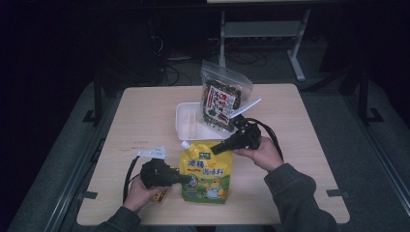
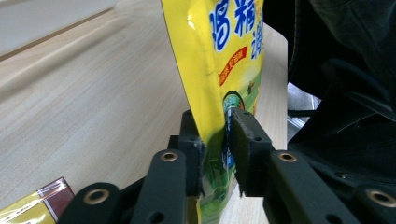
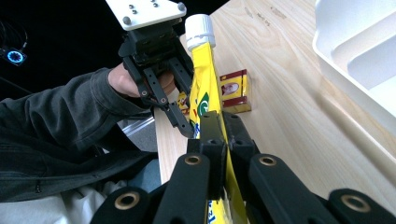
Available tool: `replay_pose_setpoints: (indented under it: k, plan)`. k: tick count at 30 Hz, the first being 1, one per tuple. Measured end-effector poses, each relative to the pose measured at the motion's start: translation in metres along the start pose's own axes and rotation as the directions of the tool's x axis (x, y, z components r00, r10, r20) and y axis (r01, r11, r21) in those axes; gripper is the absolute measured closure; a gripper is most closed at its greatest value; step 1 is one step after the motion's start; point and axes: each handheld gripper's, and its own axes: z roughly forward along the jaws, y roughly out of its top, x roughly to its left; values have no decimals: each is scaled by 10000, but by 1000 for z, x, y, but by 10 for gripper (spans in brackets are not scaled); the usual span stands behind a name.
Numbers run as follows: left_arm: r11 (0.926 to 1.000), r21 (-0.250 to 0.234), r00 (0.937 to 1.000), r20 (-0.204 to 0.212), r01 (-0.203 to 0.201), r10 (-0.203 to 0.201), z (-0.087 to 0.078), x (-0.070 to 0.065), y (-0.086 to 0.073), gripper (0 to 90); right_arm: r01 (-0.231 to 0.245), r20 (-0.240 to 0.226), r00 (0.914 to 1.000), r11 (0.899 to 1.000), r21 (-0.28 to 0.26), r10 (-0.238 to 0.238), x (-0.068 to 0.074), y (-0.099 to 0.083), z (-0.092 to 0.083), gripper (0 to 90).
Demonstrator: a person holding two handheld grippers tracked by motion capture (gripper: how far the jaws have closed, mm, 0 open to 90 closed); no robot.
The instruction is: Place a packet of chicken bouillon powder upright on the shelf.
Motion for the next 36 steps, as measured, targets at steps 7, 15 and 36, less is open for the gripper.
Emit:
replay_pose_setpoints:
  k: [7,15,36]
  plan:
    - [9999,-31,9985,-523,-156,154,-6,-2,2,576,-146,-144,9998,9999,-4,146,7,-1,-2,889]
    - [9997,82,9911,-1311,-225,234,-14,-4,1,403,-406,-866,9955,9985,-377,373,15,-4,-9,891]
    - [9994,49,9741,-2231,-356,358,-33,-6,-1,324,-1061,-1196,9903,9382,-3293,700,27,18,-28,891]
